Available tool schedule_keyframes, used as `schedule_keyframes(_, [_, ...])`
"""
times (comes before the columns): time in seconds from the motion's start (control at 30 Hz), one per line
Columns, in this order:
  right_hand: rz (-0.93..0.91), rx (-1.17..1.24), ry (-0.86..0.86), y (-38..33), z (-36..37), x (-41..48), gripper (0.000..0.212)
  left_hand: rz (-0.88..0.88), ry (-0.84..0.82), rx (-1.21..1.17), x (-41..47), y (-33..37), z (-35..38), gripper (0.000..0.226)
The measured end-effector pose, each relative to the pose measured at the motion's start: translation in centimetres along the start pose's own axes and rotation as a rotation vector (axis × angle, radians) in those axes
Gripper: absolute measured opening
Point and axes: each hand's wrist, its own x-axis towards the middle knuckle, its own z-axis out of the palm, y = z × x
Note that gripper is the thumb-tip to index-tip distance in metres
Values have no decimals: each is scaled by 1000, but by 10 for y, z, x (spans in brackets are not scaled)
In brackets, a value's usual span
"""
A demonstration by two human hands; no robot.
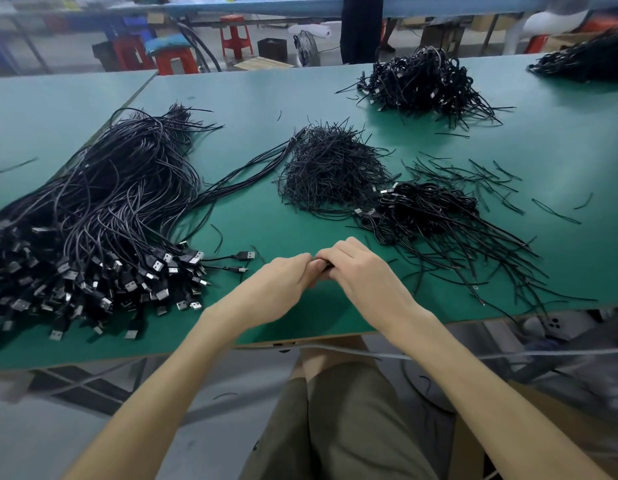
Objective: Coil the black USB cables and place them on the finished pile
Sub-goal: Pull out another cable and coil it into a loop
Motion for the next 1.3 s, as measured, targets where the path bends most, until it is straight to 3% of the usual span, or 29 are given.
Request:
schedule_keyframes(0.13, [143,-26,73,6,-3,4,44,-53,181,25,1,1,7,47])
schedule_keyframes(0.27, [381,-191,250,20,-9,1,34,-134,366,-56,10,-2,4,51])
schedule_keyframes(0.37, [580,-321,160,24,-4,-2,36,-161,471,17,16,-2,7,46])
schedule_keyframes(0.47, [651,-375,77,25,1,0,48,-171,535,18,25,1,11,43])
schedule_keyframes(0.63, [694,-349,88,24,5,5,54,-213,598,-40,34,-3,23,44])
schedule_keyframes(0.73, [732,-237,198,30,1,2,55,-274,639,-291,40,-9,24,48])
schedule_keyframes(0.87, [732,-338,32,28,7,4,55,-286,688,-456,42,-21,22,45])
schedule_keyframes(1.2, [626,-465,-137,20,16,18,13,-202,653,-439,41,-30,26,45])
schedule_keyframes(1.3, [585,-285,37,20,11,18,10,-218,617,-412,40,-24,26,47])
